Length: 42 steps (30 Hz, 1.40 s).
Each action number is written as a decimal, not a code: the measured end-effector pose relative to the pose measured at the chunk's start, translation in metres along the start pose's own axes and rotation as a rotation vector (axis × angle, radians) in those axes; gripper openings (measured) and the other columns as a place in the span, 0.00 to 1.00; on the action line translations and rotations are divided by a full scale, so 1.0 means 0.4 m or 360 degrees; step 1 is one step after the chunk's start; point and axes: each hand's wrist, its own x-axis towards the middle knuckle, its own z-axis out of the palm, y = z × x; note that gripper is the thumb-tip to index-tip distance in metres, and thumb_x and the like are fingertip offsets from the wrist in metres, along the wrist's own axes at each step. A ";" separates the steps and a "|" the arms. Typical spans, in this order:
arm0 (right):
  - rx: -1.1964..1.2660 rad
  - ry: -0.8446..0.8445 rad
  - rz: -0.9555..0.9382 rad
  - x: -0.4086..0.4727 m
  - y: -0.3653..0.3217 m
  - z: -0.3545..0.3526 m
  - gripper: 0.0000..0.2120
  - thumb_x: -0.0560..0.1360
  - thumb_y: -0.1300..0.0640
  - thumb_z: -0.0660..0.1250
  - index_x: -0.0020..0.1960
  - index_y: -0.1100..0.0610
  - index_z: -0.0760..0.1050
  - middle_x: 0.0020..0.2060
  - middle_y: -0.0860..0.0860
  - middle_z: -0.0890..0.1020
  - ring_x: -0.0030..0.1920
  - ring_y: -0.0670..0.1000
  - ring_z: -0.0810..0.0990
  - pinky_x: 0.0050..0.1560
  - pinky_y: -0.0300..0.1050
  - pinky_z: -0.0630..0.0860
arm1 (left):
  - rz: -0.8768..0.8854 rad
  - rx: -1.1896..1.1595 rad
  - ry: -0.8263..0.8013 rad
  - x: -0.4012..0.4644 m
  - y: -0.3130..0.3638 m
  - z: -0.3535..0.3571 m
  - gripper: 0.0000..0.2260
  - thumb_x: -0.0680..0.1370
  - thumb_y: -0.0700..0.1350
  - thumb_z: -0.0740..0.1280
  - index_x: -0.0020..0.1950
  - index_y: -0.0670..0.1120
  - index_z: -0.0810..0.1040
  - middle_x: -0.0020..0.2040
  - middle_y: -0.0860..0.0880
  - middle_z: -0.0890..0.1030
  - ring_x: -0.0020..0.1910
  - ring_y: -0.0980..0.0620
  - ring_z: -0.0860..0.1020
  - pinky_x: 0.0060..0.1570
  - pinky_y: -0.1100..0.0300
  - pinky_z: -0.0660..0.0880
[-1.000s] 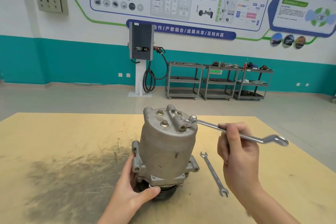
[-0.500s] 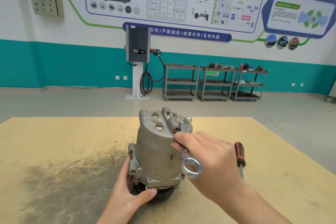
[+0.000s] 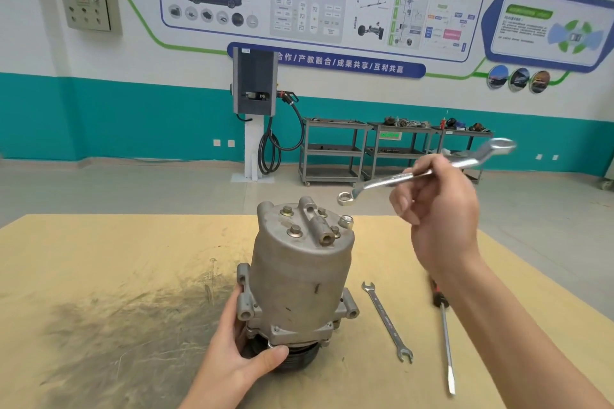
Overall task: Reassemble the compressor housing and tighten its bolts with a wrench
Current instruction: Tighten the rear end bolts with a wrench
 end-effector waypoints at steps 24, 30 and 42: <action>0.0094 -0.0614 0.1111 0.131 0.173 0.026 0.20 0.84 0.50 0.51 0.37 0.56 0.69 0.18 0.46 0.62 0.19 0.45 0.59 0.20 0.37 0.56 | 0.0010 0.0019 -0.0009 0.005 -0.006 -0.005 0.63 0.49 0.59 0.85 0.78 0.52 0.57 0.69 0.52 0.76 0.66 0.54 0.76 0.65 0.56 0.72; 0.0136 -0.0531 0.1077 0.113 0.178 0.018 0.19 0.84 0.52 0.53 0.38 0.56 0.70 0.18 0.46 0.63 0.19 0.45 0.60 0.20 0.36 0.58 | -0.0004 0.0022 -0.0044 0.004 -0.004 -0.003 0.63 0.49 0.58 0.86 0.78 0.51 0.57 0.69 0.51 0.77 0.66 0.52 0.77 0.67 0.51 0.71; 0.0073 0.0305 0.0026 -0.123 0.151 -0.034 0.15 0.79 0.49 0.58 0.41 0.56 0.75 0.20 0.48 0.62 0.22 0.47 0.58 0.24 0.39 0.57 | -0.0003 -0.0049 0.0020 0.005 -0.009 0.001 0.57 0.49 0.58 0.86 0.72 0.59 0.59 0.65 0.59 0.78 0.62 0.60 0.78 0.52 0.70 0.76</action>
